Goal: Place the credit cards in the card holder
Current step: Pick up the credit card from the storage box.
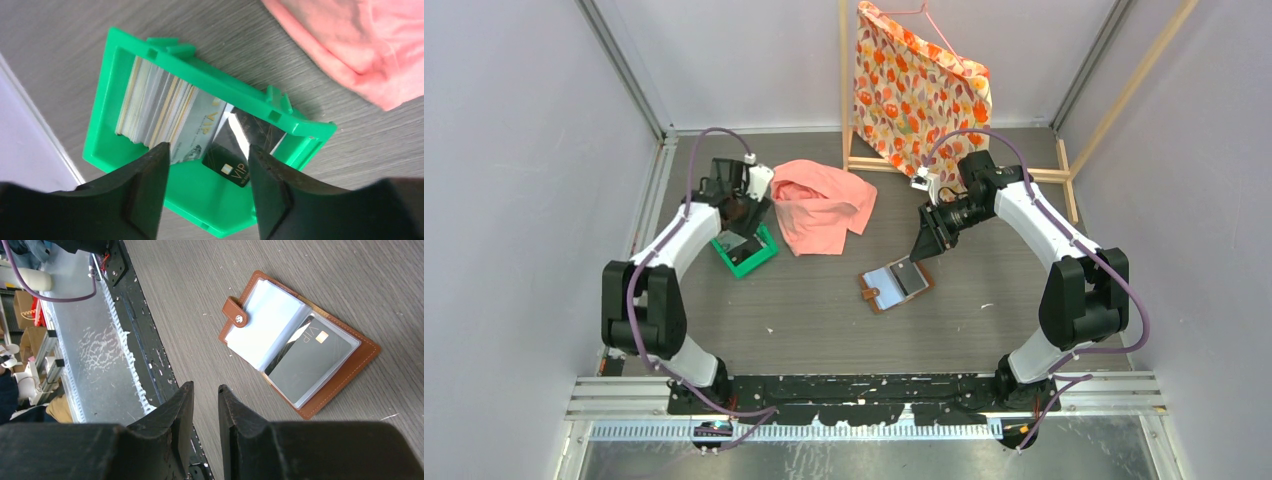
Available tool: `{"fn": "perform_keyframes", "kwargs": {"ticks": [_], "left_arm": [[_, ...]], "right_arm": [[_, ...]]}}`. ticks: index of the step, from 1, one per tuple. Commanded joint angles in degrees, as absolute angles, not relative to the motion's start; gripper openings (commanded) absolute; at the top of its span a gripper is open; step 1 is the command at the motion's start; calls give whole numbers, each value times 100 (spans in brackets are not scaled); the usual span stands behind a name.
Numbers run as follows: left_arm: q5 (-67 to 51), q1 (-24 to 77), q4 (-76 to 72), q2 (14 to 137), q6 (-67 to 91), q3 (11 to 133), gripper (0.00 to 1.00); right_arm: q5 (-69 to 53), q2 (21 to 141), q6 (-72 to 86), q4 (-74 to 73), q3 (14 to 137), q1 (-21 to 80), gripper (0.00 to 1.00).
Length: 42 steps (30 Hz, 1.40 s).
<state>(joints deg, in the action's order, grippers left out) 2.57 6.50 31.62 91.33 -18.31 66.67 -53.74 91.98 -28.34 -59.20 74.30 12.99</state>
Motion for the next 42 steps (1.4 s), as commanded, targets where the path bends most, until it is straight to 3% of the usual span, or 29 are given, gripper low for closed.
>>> {"fn": "perform_keyframes", "kwargs": {"ticks": [1, 4, 12, 20, 42], "left_arm": [[897, 714, 1916, 8728, -2901, 6204, 67], [911, 696, 2005, 8926, -2975, 6233, 71], [800, 547, 2215, 9495, -2976, 6514, 61], [1156, 536, 1902, 9895, -2981, 6448, 58], [1539, 545, 1726, 9578, -2974, 6429, 13]], "right_arm": [[-5546, 9132, -2927, -5986, 7525, 1282, 30], [-5546, 9117, -2927, -5985, 7518, 1282, 30], [-5546, 9127, -2927, -5984, 7522, 1284, 30], [-5545, 9149, -2936, -5996, 7530, 1279, 30], [-5555, 9159, -2978, -6030, 7541, 1282, 30]]}}
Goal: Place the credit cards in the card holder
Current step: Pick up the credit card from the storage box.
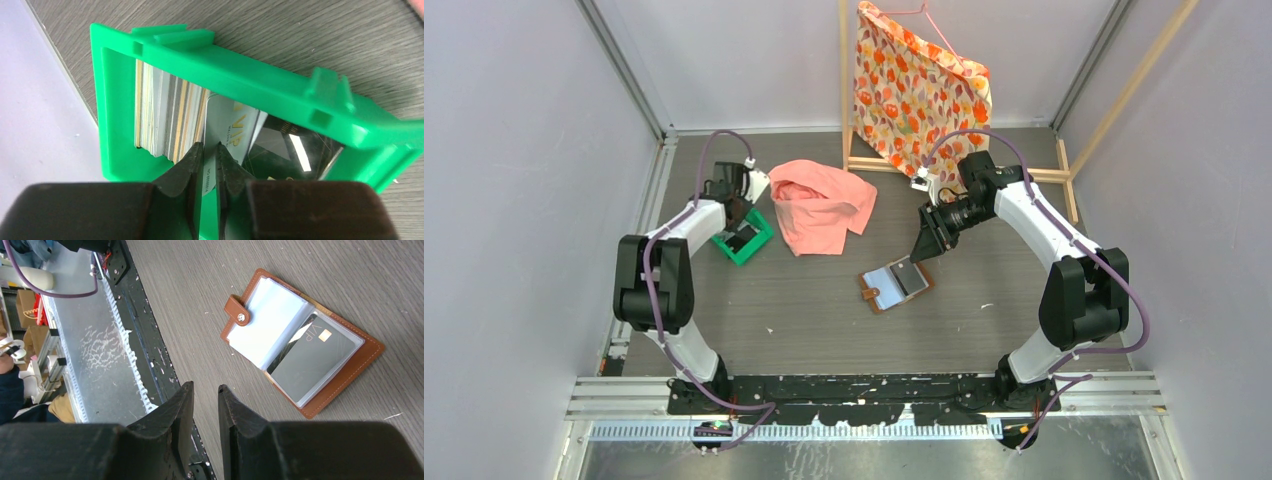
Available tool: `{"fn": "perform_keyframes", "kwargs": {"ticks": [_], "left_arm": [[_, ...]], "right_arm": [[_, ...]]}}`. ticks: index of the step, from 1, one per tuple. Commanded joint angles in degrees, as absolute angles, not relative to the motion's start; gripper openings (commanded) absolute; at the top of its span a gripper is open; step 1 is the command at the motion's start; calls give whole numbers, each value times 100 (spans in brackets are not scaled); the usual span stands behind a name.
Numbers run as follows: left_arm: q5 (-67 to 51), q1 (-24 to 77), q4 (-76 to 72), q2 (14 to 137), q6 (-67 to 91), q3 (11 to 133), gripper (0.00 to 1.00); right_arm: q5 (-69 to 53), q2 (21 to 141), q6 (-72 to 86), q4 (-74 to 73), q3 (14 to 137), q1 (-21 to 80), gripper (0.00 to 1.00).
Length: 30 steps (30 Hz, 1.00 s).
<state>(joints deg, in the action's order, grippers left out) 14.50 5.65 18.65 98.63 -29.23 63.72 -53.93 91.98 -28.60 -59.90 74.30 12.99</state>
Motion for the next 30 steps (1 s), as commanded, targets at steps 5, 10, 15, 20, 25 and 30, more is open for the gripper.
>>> {"fn": "perform_keyframes", "kwargs": {"ticks": [5, 10, 15, 20, 25, 30], "left_arm": [[1531, 545, 1709, 9490, -2980, 6401, 0], [1467, 545, 1780, 9414, -2958, 6421, 0], [1233, 542, 2115, 9301, -2836, 6539, 0], [1298, 524, 2547, 9231, -2449, 6828, 0], [1083, 348, 2835, 8983, -2107, 7039, 0], [964, 191, 3144, 8835, -1619, 7268, 0]], "right_arm": [[-5555, 9163, -2979, -6036, 7538, 1275, 30], [-5555, 9158, -2985, -6034, 7539, 1279, 30], [-5562, 9151, -2992, -6041, 7541, 1280, 30], [-5563, 9150, -2988, -6043, 7532, 1279, 30], [-5571, 9147, -2988, -6043, 7534, 1288, 30], [-5581, 9166, -2988, -6042, 7541, 1283, 29]]}}
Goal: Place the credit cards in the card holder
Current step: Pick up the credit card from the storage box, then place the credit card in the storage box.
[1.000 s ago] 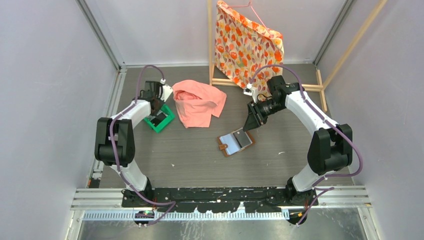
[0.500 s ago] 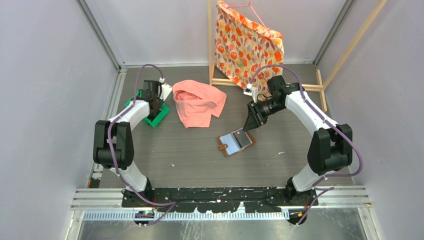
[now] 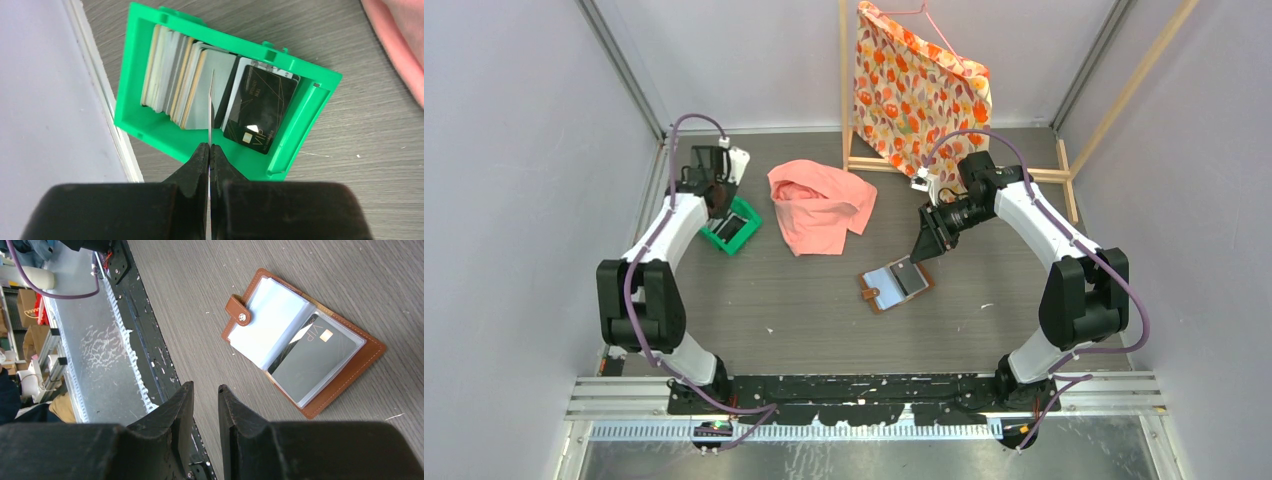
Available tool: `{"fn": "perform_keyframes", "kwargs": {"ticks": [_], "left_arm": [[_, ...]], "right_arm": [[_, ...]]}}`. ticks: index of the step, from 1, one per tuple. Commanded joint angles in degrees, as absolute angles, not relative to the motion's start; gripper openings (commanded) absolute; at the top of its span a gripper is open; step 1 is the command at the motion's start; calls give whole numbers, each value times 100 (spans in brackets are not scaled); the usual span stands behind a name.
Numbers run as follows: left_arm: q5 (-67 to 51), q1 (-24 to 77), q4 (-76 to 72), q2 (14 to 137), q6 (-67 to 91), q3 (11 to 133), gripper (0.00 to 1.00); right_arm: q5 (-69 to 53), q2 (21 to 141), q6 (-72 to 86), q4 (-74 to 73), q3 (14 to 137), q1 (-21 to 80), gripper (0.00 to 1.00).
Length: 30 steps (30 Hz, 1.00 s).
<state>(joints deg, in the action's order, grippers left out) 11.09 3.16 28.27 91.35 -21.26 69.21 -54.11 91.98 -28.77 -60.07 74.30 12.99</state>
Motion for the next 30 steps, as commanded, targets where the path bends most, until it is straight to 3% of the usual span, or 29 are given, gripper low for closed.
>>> {"fn": "perform_keyframes", "kwargs": {"ticks": [1, 11, 17, 24, 30], "left_arm": [[985, 179, 3209, 8828, -1517, 7328, 0], [544, 27, 4254, 8752, -315, 8152, 0], [-1333, -174, 4445, 8203, 551, 7998, 0], [-4456, -146, 2309, 7153, 2594, 6234, 0], [-4851, 667, -156, 6497, 4103, 4844, 0]], "right_arm": [[-5581, 9163, -2988, -6039, 7541, 1277, 30], [-5581, 9176, -2988, -6032, 7527, 1279, 30], [-5572, 9139, -2990, -6029, 7525, 1288, 30], [-5687, 8971, -2953, -5960, 7478, 1287, 30], [-5951, 8806, -2642, -5670, 7362, 1283, 30]]}}
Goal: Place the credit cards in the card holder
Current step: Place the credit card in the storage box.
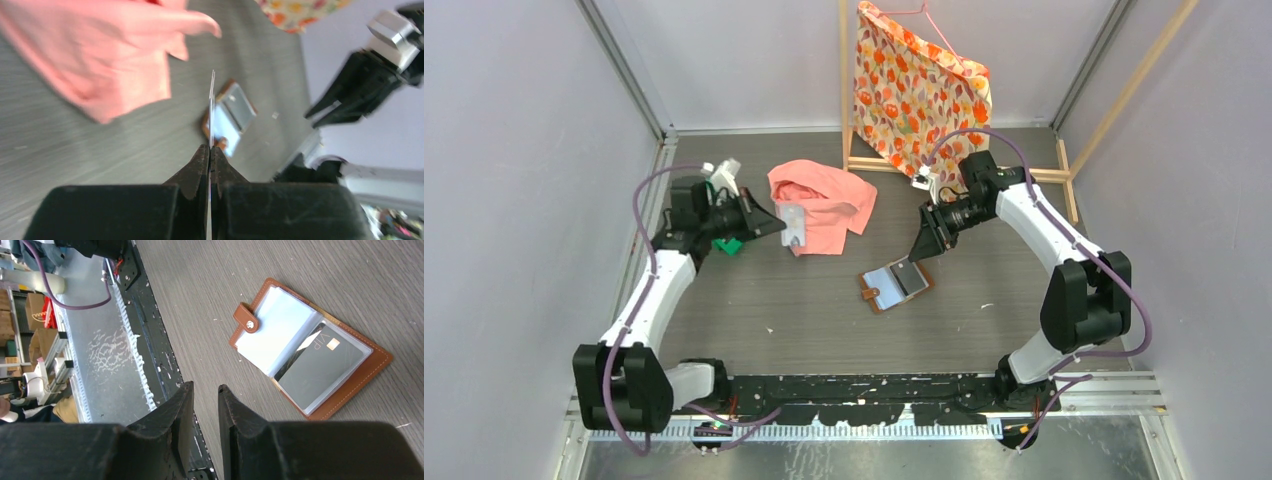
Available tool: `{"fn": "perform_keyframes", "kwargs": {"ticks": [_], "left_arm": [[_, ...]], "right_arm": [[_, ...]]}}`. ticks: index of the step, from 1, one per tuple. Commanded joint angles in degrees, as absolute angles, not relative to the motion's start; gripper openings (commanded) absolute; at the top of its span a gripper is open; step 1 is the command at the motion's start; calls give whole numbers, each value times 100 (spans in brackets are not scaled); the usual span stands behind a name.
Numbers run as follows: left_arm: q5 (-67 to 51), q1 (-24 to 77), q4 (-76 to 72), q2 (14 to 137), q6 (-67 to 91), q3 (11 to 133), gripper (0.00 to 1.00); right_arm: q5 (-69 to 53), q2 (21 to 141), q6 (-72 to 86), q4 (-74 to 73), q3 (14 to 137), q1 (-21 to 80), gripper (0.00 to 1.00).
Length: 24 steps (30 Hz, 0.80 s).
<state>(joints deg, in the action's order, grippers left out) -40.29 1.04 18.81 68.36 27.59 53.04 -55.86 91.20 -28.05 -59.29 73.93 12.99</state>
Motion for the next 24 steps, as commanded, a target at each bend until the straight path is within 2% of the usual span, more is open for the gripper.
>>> {"fn": "perform_keyframes", "kwargs": {"ticks": [1, 9, 16, 24], "left_arm": [[-4780, 891, -573, 6446, 4317, 4663, 0], [-3761, 2493, -3018, 6811, 5193, 3727, 0], [-3228, 3296, -3686, 7369, 5283, 3800, 0], [-2891, 3638, -4418, 7873, 5620, 3805, 0]], "right_arm": [[-6027, 8790, -2577, -5626, 7357, 1289, 30], [-6794, 8634, -1667, -4866, 7084, 1201, 35], [-7276, 8499, -226, -3606, 6667, 950, 43], [-7385, 8473, 916, -2568, 6340, 829, 44]]}}
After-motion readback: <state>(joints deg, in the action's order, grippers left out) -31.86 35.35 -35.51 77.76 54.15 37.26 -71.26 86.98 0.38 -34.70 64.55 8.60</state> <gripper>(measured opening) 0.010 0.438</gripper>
